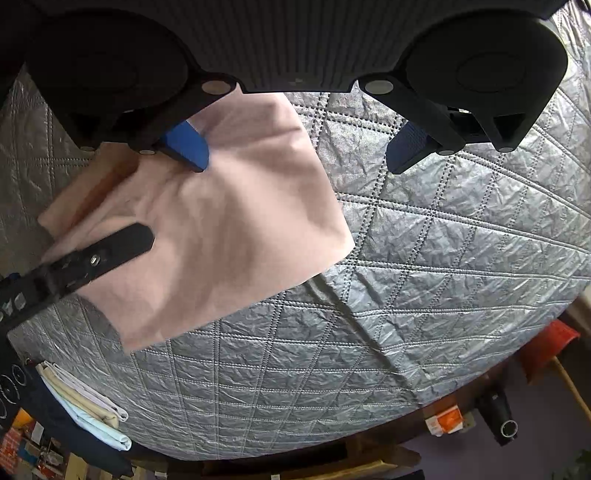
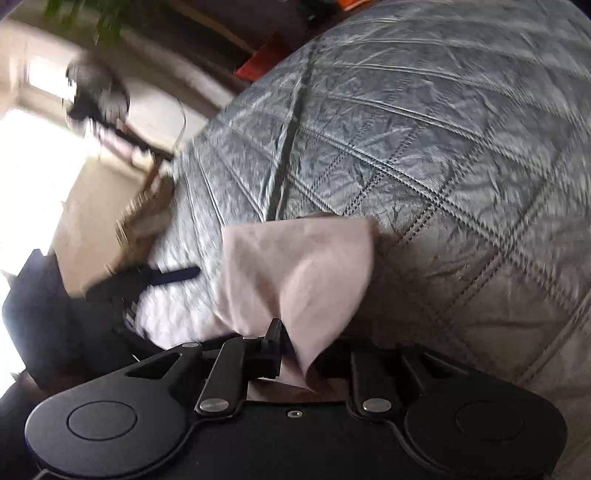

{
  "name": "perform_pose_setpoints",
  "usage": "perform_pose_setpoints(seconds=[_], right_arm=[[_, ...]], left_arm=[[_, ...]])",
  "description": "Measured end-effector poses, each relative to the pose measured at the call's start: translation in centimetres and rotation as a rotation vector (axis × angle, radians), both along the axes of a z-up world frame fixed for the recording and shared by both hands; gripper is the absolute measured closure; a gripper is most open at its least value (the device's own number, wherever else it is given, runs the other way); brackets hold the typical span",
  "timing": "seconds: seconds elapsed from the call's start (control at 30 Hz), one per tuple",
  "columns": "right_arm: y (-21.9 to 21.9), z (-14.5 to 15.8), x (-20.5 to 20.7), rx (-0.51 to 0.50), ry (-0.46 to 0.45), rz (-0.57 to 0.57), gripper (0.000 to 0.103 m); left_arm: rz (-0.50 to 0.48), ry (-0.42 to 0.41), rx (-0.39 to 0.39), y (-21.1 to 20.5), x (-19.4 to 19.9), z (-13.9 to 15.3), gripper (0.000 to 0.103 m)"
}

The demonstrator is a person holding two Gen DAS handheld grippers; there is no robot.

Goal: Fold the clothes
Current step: 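Grasp the folded trouser bundle corner with the right tool and lift it, then carry the folded pink trousers with the right tool onto the clothes stack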

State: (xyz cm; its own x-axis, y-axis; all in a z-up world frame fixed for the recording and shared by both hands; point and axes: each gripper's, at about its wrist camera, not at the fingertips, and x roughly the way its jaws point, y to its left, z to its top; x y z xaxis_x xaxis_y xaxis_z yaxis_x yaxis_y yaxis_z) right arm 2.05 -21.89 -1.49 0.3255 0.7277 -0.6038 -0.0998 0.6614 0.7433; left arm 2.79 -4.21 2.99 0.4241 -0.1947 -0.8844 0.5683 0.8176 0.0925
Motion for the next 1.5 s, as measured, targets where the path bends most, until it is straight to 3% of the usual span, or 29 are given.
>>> perform_pose_setpoints(seconds=[0.27, 0.5, 0.67, 0.83, 0.9, 1.0, 1.1, 1.17, 1.23, 1.27, 1.4, 1.43, 1.5], right_arm=[[-1.2, 0.0, -2.9, 0.188, 0.036, -0.138, 0.088], [-3.9, 0.7, -4.9, 0.35, 0.017, -0.355, 0.088], [-4.8, 1.0, -5.0, 0.339, 0.007, -0.43, 0.095], [-3.2, 1.2, -4.0, 0.214, 0.012, -0.316, 0.095], [-2.2, 1.8, -3.4, 0.116, -0.015, -0.257, 0.088], [-1.0, 2.4, -2.8, -0.109, -0.06, -0.183, 0.072], [-2.5, 1.2, -2.6, -0.075, -0.038, -0.192, 0.061], [-2.9, 0.0, -2.4, -0.026, -0.012, -0.176, 0.042], [-3.4, -0.2, -2.2, 0.038, -0.014, -0.157, 0.03], [-3.3, -0.2, -2.0, 0.04, -0.018, -0.14, 0.029], [-1.4, 0.6, -0.7, -0.064, -0.094, -0.007, 0.032], [-1.2, 0.7, -0.5, -0.084, -0.089, -0.002, 0.041], [-1.0, 0.9, -0.2, -0.109, -0.077, 0.004, 0.079]], left_arm=[[0.01, 0.02, -0.045, 0.9, 0.9, 0.7, 0.0], [-0.028, 0.027, -0.095, 0.5, 0.5, 1.2, 0.001], [-0.036, 0.034, -0.092, 0.2, 0.5, 1.0, 0.001], [-0.035, 0.045, -0.075, -0.2, 0.6, 0.5, 0.001], [-0.038, 0.048, -0.065, -0.3, 0.5, 0.2, 0.001], [-0.043, 0.05, -0.066, -0.4, 0.4, 0.1, 0.001], [-0.044, 0.054, -0.06, -0.4, 0.5, 0.0, 0.001], [-0.045, 0.056, -0.05, -0.6, 0.4, -0.1, 0.001], [-0.049, 0.054, -0.046, -0.7, 0.3, -0.3, 0.001], [-0.05, 0.055, -0.045, -0.7, 0.3, -0.3, 0.001], [-0.051, 0.058, -0.043, -0.8, 0.4, -0.5, 0.001], [-0.053, 0.059, -0.043, -0.9, 0.4, -0.5, 0.001], [-0.058, 0.061, -0.04, -1.1, 0.4, -0.6, 0.001]])
